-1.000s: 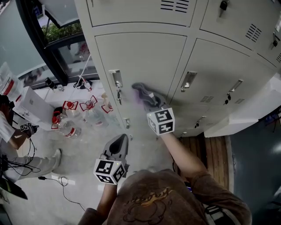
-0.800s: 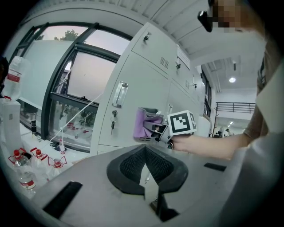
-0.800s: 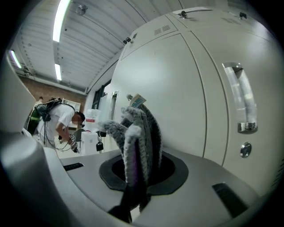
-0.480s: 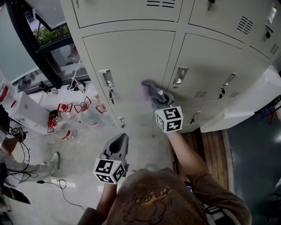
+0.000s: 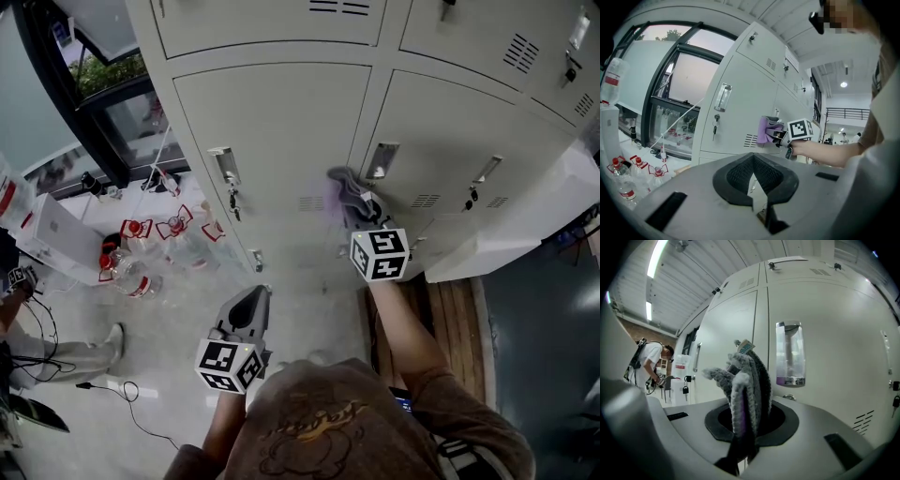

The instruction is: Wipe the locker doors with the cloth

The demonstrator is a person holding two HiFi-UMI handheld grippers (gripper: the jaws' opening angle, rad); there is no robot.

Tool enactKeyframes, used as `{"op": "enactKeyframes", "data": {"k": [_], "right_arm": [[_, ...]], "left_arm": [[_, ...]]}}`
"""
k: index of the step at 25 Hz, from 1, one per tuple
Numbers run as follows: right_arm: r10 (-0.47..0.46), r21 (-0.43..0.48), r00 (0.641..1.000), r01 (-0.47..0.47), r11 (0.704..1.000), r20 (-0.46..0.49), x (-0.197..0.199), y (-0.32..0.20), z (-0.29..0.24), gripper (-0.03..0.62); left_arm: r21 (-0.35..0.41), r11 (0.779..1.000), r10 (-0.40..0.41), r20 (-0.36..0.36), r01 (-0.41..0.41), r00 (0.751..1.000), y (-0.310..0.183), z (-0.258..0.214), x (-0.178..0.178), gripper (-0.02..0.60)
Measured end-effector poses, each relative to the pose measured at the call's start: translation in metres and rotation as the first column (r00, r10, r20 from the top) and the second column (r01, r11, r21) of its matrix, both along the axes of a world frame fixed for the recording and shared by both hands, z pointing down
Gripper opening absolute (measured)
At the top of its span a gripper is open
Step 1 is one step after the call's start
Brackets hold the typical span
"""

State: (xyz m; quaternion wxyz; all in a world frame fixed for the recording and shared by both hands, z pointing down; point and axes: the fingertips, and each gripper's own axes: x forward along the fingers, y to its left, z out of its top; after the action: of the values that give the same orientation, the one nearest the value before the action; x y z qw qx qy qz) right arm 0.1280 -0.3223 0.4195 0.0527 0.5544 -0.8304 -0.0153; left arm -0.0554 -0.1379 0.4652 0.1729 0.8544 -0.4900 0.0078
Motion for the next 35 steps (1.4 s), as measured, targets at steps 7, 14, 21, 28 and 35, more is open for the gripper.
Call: {"op": "enactKeyframes", "data": {"k": [7, 14, 21, 28, 35], "right_arm": [[-0.056, 0.011, 0.996, 0.055, 0.998, 0.064, -0.009, 0.02, 0.003, 0.052], [-0.26, -0.03, 0.964, 0.262, 0.964, 0.061, -0.094, 0.044, 0.031, 0.052], [-0.401, -0.08, 0.915, 0.404, 0.911, 0.051, -0.174, 0.054, 0.056, 0.052], [-0.48, -0.12, 0.874, 0.486, 0.866, 0.073, -0.24, 0.056, 0.076, 0.052], [-0.471, -0.144, 0.877, 0.481, 0.865, 0.097, -0.27, 0.044, 0.09, 0.052]], "left_arm": [[-0.002, 1.0, -0.007, -0.006, 0.007, 1.0, 0.001, 0.002, -0.001, 0.0], [-0.006, 1.0, -0.03, -0.01, 0.03, 0.999, 0.002, 0.002, -0.006, 0.0], [-0.016, 0.994, -0.105, -0.004, 0.105, 0.994, 0.01, 0.004, -0.032, 0.0], [-0.03, 0.973, -0.227, 0.019, 0.227, 0.974, 0.026, 0.008, -0.077, 0.0], [-0.042, 0.947, -0.317, 0.031, 0.318, 0.948, 0.042, 0.012, -0.111, 0.0]]}}
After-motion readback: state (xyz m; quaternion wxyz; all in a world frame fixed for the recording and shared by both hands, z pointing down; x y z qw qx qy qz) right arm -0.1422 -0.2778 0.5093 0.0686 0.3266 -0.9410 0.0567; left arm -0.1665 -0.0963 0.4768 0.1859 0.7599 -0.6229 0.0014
